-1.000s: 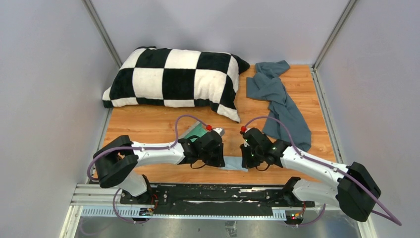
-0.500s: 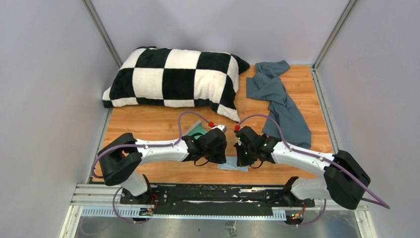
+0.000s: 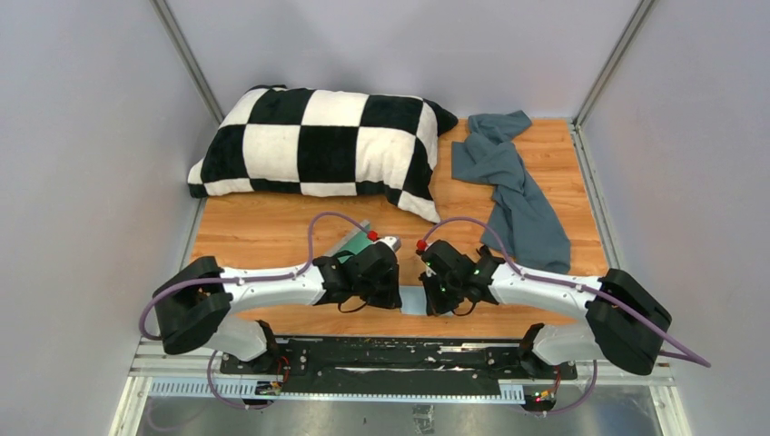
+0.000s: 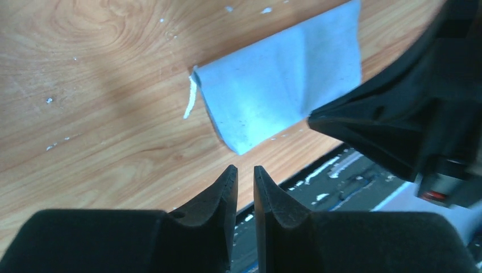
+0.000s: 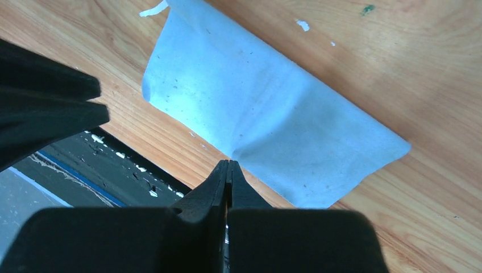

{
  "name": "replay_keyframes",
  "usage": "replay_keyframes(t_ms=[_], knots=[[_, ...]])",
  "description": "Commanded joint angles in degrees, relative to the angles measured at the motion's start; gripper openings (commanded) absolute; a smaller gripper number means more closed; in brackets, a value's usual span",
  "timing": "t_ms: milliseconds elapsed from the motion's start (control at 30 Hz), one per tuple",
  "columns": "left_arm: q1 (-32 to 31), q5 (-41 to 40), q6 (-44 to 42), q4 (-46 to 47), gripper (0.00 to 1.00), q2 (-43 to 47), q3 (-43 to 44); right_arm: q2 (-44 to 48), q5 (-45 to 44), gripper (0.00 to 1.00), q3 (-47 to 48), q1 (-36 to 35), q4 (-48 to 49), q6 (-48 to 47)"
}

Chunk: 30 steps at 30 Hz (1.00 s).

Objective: Organize the sunglasses
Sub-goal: Fold the glasses cleaning cloth at the center of the board.

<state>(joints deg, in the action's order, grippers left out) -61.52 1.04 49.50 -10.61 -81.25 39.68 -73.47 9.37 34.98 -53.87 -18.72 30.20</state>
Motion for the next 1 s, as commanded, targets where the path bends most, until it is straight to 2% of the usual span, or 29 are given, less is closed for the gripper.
replay_keyframes(t_ms=[0, 200, 333, 500, 633, 967], knots=[[0.28, -2.0, 0.56, -1.22, 0.24, 4.2, -0.11, 0.18, -1.2, 0.0, 1.27, -1.22, -0.61, -0.78], [0.3, -0.09, -0.45, 0.57, 0.24, 0.16, 2.33, 3.54, -8.92, 0.0, 2.37, -0.27, -3.44, 2.22], [0.32, -0.34, -0.67, 2.64, 0.23, -3.33, 3.59, 6.38, -9.29, 0.0, 1.71, 2.99, -4.48, 2.6], [0.75, -0.95, -3.14, 0.42, 0.23, -7.13, 7.66, 7.95, -9.29, 0.0, 0.85, 8.7, -5.9, 1.18], [3.4, -0.95, -4.24, 0.66, 0.23, -9.96, 8.73, 6.79, -8.22, 0.01, 1.3, 12.21, -5.8, -0.73], [6.66, -0.92, -7.81, 0.19, 0.22, -15.94, 11.58, 0.59, -7.33, 0.0, 3.51, 13.6, -4.15, -2.87]])
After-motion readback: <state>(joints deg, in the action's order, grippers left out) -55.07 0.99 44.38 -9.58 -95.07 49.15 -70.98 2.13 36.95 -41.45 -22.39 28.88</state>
